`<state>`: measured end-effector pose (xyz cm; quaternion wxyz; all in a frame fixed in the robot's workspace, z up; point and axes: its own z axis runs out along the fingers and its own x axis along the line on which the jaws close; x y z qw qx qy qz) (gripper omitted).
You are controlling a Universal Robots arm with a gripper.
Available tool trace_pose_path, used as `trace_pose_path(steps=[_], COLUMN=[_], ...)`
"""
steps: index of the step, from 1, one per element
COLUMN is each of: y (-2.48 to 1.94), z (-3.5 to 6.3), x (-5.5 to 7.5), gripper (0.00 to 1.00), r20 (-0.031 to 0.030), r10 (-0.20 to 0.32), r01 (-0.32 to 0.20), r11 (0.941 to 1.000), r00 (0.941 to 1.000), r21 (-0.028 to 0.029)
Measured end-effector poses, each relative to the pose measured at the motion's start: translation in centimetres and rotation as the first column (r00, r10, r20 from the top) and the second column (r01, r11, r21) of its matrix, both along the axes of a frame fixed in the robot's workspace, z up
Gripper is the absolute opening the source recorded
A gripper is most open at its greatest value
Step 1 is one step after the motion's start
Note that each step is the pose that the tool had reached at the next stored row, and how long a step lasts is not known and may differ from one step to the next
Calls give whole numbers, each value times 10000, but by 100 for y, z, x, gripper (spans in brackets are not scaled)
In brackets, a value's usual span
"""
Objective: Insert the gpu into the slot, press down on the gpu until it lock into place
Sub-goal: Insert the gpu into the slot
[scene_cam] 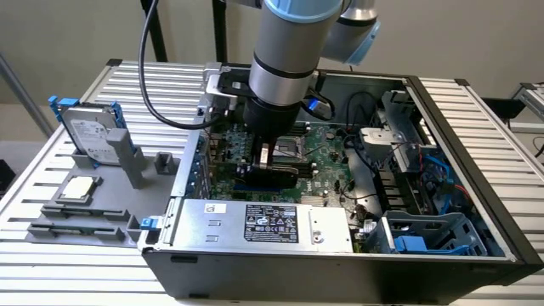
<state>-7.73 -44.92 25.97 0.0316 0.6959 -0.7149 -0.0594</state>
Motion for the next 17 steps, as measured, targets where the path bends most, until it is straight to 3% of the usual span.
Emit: trace_pose_path(steps=[11, 17], y=[0, 10], z=[21, 22], x=[11, 13], gripper=[26, 26], r20=[-145, -157], r10=[2, 15], r01=[-2, -15], r11=[10000, 10000], r00=[9999, 9999], r21=[3, 3])
